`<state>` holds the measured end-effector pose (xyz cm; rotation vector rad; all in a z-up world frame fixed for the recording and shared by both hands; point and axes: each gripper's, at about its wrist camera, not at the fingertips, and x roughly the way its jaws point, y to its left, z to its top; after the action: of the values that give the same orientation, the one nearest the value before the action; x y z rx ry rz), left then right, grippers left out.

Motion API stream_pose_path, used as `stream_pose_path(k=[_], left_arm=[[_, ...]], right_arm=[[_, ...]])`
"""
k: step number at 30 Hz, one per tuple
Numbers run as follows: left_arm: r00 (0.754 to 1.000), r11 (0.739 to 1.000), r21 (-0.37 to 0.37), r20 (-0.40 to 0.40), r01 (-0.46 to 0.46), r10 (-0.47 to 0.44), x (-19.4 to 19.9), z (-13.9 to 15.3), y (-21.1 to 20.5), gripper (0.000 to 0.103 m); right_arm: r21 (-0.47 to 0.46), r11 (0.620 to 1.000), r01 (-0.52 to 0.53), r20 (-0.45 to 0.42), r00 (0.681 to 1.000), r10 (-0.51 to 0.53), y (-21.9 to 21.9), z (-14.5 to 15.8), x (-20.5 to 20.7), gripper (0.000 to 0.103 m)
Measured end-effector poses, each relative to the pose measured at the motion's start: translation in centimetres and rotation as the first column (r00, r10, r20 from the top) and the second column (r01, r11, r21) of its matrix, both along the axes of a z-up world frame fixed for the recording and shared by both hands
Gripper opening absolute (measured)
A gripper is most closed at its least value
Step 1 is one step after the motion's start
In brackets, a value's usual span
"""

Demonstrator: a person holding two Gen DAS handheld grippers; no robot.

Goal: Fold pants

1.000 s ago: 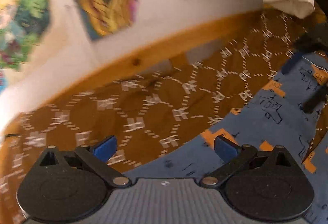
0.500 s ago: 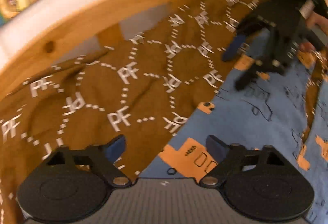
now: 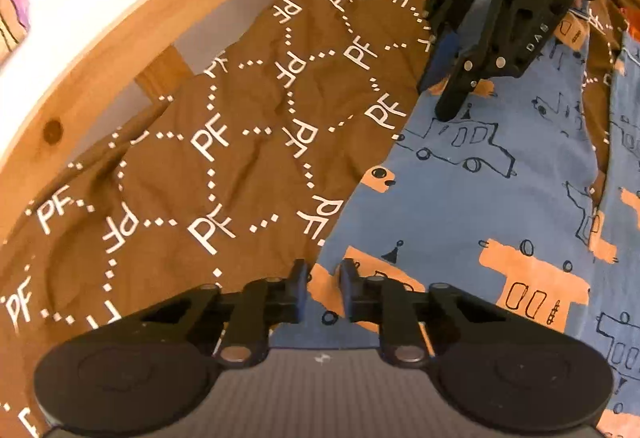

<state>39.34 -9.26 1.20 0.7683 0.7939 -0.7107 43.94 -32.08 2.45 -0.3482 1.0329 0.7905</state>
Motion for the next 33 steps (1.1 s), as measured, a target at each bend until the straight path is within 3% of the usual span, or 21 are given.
stream_pose_path(k=[2, 5, 10, 17, 20, 25, 29, 30, 31, 32, 33], left_arm=[[0.999, 1.000, -0.007, 0.023, -0.027, 0.027, -0.6, 0.2, -0.1, 0.009], [0.997, 0.998, -0.023, 0.058, -0.052, 0.053, -1.5, 1.0, 0.0, 0.002], [0.988, 0.995, -0.047, 0.126, -0.087, 0.092, -2.2, 2.2, -0.7, 0.001], [0.962, 0.980, -0.122, 0.205, -0.159, 0.182, 0.2, 4.5, -1.0, 0.000], [0.954, 0.971, -0.138, 0.201, -0.198, 0.223, 1.9, 4.0, -1.2, 0.001], [0.947, 0.958, -0.105, 0.159, -0.266, 0.280, 4.1, 1.0, -1.6, 0.002], [0.951, 0.953, -0.122, 0.107, -0.277, 0.290, 4.6, 1.2, -0.9, 0.018], [0.952, 0.951, -0.136, 0.098, -0.277, 0.291, 4.7, 1.8, -0.4, 0.033], [0.949, 0.945, -0.156, 0.091, -0.286, 0.302, 4.7, 2.6, 0.3, 0.050], [0.946, 0.938, -0.179, 0.085, -0.296, 0.314, 4.7, 3.3, 1.2, 0.054], [0.943, 0.932, -0.201, 0.076, -0.303, 0.323, 4.7, 4.0, 2.3, 0.055]], right_arm=[[-0.013, 1.000, 0.005, 0.032, 0.999, -0.004, 0.3, 0.2, -0.8, 0.010], [-0.047, 0.998, 0.030, 0.122, 0.992, -0.024, 0.7, 0.5, -2.5, 0.003], [-0.110, 0.991, 0.076, 0.295, 0.955, -0.040, 1.9, 1.5, -4.6, 0.001], [-0.083, 0.979, 0.186, 0.457, 0.880, -0.129, 2.1, 4.5, -2.5, 0.001], [-0.106, 0.973, 0.206, 0.484, 0.865, -0.130, 2.6, 4.2, -1.1, 0.001], [-0.190, 0.953, 0.237, 0.451, 0.883, -0.129, 3.6, 0.3, 2.0, 0.002], [-0.217, 0.946, 0.240, 0.441, 0.889, -0.125, 4.5, -1.1, 2.2, 0.009], [-0.208, 0.948, 0.242, 0.439, 0.889, -0.130, 4.4, -0.9, 2.2, 0.013], [-0.194, 0.950, 0.245, 0.436, 0.889, -0.140, 4.2, -0.5, 2.2, 0.024], [-0.178, 0.950, 0.255, 0.439, 0.885, -0.155, 3.8, -0.1, 2.1, 0.037], [-0.155, 0.952, 0.263, 0.450, 0.877, -0.169, 3.5, 0.3, 1.9, 0.043]])
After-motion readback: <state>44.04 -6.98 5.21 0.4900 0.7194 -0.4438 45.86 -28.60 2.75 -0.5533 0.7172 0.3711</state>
